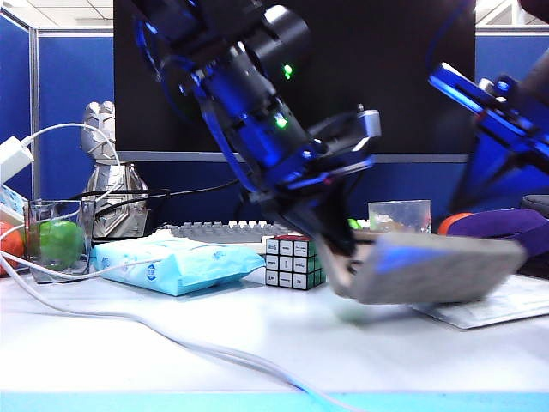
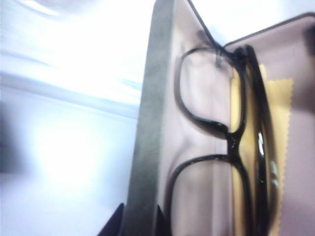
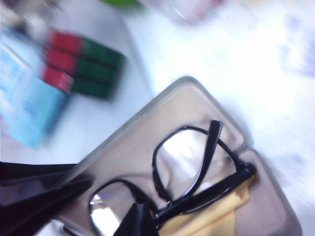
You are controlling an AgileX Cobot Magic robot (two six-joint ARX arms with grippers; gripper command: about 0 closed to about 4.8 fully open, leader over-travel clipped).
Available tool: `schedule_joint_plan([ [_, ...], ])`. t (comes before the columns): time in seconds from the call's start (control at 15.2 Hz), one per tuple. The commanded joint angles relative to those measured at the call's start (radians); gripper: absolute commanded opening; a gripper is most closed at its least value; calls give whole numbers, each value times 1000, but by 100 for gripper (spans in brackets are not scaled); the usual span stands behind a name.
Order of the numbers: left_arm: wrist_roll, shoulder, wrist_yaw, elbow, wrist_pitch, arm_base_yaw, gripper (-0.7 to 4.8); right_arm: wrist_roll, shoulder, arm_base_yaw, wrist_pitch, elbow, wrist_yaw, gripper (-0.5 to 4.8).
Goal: Pick up the glasses, fold the temples of the glasses, place the glasses into the glasses case, and finally close the glasses case.
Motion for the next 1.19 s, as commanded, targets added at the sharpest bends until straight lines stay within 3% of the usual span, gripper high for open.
schedule_joint_plan([
  [0.07, -133, 25, 115, 2, 6, 30, -7, -69, -33, 0, -57, 4, 22, -4],
  [0.2, -189, 63, 162, 2, 5, 53, -7, -84, -76, 0, -90, 4, 21, -4],
  [0.59, -246, 135, 342, 1, 13, 64, -7, -124, -109, 0, -156, 4, 18, -4],
  [0.86, -271, 134, 367, 1, 32, 72, -7, -140, -108, 0, -246, 3, 18, -4],
  [1.19, -272, 134, 425, 1, 29, 70, -7, -131, -64, 0, -165, 3, 11, -4],
])
